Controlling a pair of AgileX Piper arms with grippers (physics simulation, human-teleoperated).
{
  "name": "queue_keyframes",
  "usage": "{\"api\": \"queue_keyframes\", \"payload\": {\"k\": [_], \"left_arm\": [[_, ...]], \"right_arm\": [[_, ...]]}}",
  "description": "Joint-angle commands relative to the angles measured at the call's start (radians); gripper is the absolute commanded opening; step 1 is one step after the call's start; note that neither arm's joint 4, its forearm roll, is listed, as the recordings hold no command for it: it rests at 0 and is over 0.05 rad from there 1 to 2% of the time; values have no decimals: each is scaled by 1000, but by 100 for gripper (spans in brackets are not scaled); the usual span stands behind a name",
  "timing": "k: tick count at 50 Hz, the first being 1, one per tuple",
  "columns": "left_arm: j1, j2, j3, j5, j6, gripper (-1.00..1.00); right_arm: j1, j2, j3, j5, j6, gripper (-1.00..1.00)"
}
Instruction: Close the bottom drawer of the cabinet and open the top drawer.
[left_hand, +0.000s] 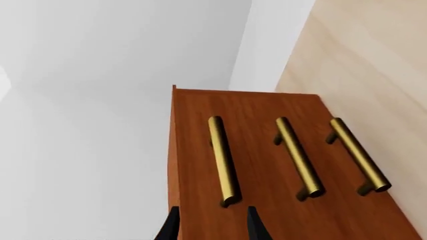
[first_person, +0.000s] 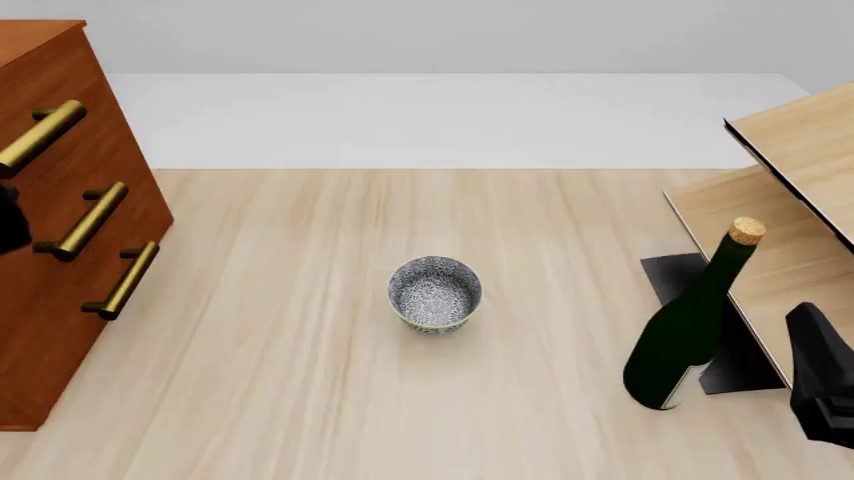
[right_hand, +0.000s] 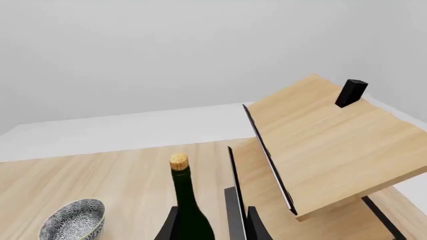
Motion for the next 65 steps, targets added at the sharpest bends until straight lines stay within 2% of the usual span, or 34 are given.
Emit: {"api": "queue_keyframes", "payload": {"k": [1, 22, 36, 42, 52, 65], "left_arm": [[13, 55, -19, -33, 3, 100], [25, 120, 5, -136, 64, 100], [38, 148, 33, -210, 110, 100], [35, 154, 28, -205, 108, 100], [32, 172, 18, -215, 116, 100], [39, 196, 19, -239, 125, 100]], "right_arm": [[-4, 9, 2, -10, 1, 100], [-6, 27, -1, -25, 2, 100], [-6, 94, -6, -86, 2, 100], [-8, 105, -8, -95, 4, 100], [-11, 37, -2, -33, 10, 100], [-14, 2, 1, -1, 12, 100]]}}
